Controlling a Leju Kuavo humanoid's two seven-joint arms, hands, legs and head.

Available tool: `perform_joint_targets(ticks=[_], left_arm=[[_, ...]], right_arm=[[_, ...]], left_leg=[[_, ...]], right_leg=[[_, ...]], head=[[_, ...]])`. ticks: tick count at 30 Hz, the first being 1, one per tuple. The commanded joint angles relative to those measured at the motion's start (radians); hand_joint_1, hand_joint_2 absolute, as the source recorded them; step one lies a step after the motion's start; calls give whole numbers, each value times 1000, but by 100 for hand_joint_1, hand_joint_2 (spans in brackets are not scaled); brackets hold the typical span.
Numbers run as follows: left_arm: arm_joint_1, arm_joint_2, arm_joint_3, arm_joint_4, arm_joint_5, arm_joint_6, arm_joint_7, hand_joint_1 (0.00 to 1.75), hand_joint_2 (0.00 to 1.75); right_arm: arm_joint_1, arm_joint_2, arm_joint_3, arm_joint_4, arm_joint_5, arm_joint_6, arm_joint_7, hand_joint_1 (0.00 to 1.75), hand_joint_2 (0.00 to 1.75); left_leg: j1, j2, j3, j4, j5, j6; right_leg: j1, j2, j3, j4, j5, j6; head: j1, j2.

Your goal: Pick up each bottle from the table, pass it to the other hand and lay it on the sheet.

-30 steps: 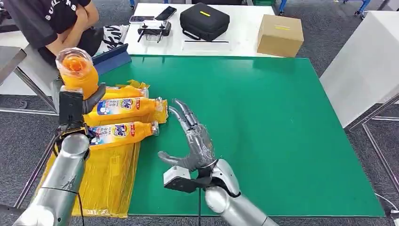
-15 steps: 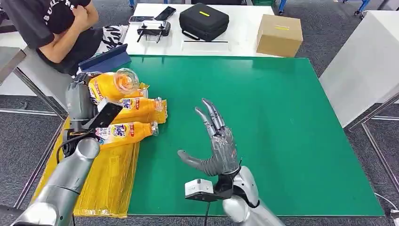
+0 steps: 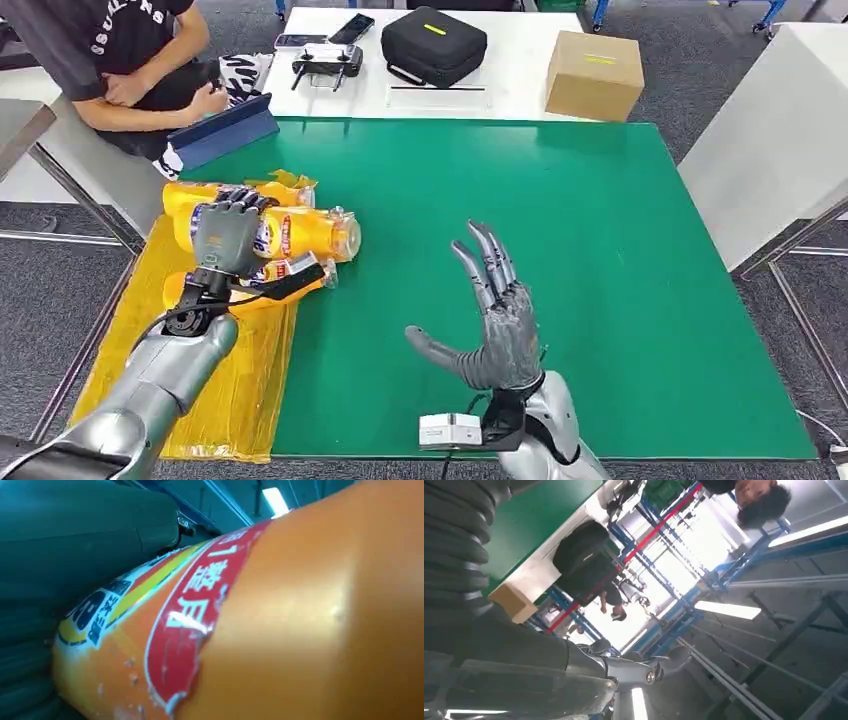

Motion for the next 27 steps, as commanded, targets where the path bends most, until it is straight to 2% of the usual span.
perform_joint_targets(ticks=[1, 15, 18, 19, 26, 27], left_arm=[[-112, 24, -1, 289, -54, -6, 66, 175, 175], [-100, 41, 59, 310, -57, -5, 103, 175, 175], [-100, 41, 59, 310, -57, -5, 103, 175, 175], [-100, 41, 59, 310, -57, -5, 103, 175, 175], [-100, 35, 106, 308, -26, -17, 90, 175, 175], [-100, 35, 106, 308, -26, -17, 90, 105, 175]], right_arm=[[8, -69, -52, -90, 13, -3, 33, 0, 175], [-6, -73, -38, -57, 6, -3, 33, 0, 175], [-6, -73, -38, -57, 6, -3, 33, 0, 175], [-6, -73, -38, -57, 6, -3, 33, 0, 175], [-15, -69, -25, -50, 6, -3, 37, 0, 175], [-15, -69, -25, -50, 6, -3, 37, 0, 175]], left_leg=[[1, 0, 3, 1, -2, -4], [1, 2, 4, -1, -1, -3], [2, 3, 10, 0, -4, -7], [1, 2, 6, 0, -2, -4], [1, 3, 7, 0, -2, -4], [2, 3, 8, 0, -3, -5]], right_leg=[[1, -1, 4, 0, -1, -2], [1, 1, 5, 0, 0, -2], [2, 2, 10, 0, -3, -5], [1, 2, 6, 0, -1, -3], [1, 2, 8, 0, -1, -3], [2, 2, 8, 0, -1, -3]], head=[[0, 0], [0, 0], [0, 0], [0, 0], [0, 0], [0, 0]])
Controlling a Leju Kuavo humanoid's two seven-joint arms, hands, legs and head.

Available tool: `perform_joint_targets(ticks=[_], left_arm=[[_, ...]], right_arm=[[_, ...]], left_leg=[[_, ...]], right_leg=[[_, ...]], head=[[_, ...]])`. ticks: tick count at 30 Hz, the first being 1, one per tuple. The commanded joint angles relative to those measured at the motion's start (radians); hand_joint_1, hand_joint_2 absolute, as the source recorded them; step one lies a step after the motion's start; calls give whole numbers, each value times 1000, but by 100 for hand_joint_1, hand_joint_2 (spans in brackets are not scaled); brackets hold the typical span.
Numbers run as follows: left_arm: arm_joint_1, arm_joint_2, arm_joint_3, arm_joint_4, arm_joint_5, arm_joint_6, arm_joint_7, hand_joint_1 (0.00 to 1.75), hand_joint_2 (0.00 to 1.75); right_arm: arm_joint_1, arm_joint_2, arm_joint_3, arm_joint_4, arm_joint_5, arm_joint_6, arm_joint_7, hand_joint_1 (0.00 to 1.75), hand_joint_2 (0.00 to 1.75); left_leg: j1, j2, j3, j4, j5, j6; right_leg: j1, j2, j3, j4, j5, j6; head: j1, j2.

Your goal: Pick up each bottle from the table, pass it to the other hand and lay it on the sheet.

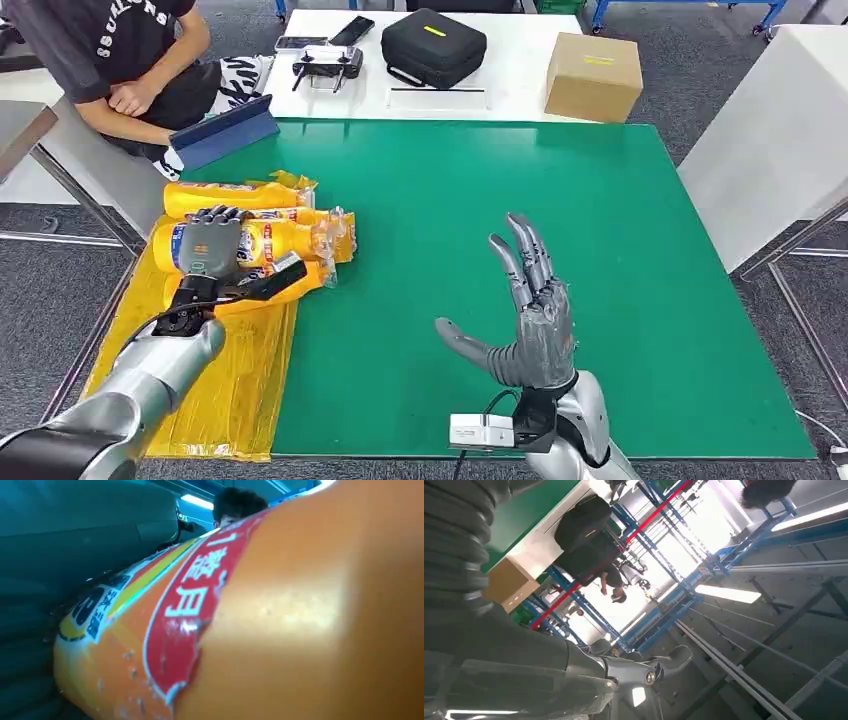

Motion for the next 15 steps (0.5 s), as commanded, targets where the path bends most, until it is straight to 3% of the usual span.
perform_joint_targets(ticks=[1, 15], left_arm=[[-27, 11, 67, 80, 28, -22, -11, 2, 175], [-9, 0, 117, 75, 66, -56, -44, 0, 175]], right_arm=[[-32, -4, 14, 35, -8, -3, 7, 0, 175], [-51, -4, 24, 86, -35, -3, 8, 0, 175]], left_leg=[[1, 2, 4, 0, -2, -4], [1, 3, 5, 0, -2, -5]], right_leg=[[1, 2, 3, -1, -1, -2], [1, 2, 5, -1, -1, -3]], head=[[0, 0], [0, 0]])
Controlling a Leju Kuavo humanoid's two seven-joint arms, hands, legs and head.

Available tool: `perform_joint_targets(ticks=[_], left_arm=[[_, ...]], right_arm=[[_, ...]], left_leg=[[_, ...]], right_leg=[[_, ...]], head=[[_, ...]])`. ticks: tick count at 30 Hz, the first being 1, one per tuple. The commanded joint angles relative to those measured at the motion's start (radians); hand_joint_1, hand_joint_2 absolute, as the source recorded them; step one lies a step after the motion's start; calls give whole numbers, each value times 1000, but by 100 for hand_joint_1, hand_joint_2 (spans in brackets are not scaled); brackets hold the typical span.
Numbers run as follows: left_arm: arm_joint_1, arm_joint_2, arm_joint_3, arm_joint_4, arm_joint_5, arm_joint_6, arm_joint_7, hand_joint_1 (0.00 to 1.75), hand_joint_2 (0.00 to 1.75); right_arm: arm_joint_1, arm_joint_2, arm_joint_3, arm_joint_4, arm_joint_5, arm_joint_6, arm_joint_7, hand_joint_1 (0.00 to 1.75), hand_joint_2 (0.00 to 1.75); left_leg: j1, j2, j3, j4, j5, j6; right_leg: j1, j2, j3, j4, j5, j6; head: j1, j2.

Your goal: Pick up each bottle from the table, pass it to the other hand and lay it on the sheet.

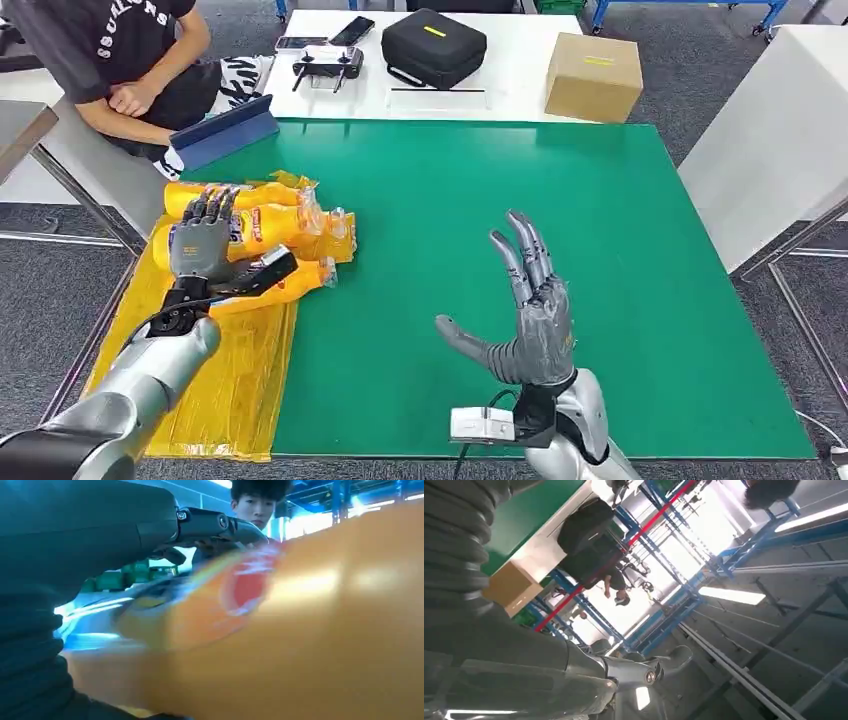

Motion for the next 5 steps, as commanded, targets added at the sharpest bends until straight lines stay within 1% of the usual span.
perform_joint_targets(ticks=[1, 2, 3, 5], left_arm=[[-8, 0, 55, 63, 22, -29, -23, 0, 175], [-6, -6, 90, 59, 69, -46, -68, 0, 175], [-7, -6, 99, 58, 80, -51, -82, 0, 175], [-9, -7, 104, 59, 82, -49, -83, 0, 175]], right_arm=[[-45, -5, 23, 74, -15, -3, -2, 0, 175], [-50, -7, 25, 79, -20, -3, -1, 0, 175], [-51, -6, 26, 81, -22, -3, 0, 0, 175], [-51, -5, 26, 82, -24, -3, 0, 0, 175]], left_leg=[[1, 2, 5, -1, -2, -4], [1, 2, 3, -1, -1, -3], [1, 3, 6, -1, -2, -5], [1, 2, 4, -1, -1, -3]], right_leg=[[1, 2, 4, -1, -1, -3], [1, 2, 3, -1, 0, -2], [1, 3, 5, -1, -1, -3], [0, 1, 3, -1, 0, -2]], head=[[0, 0], [0, 0], [0, 0], [0, 0]])
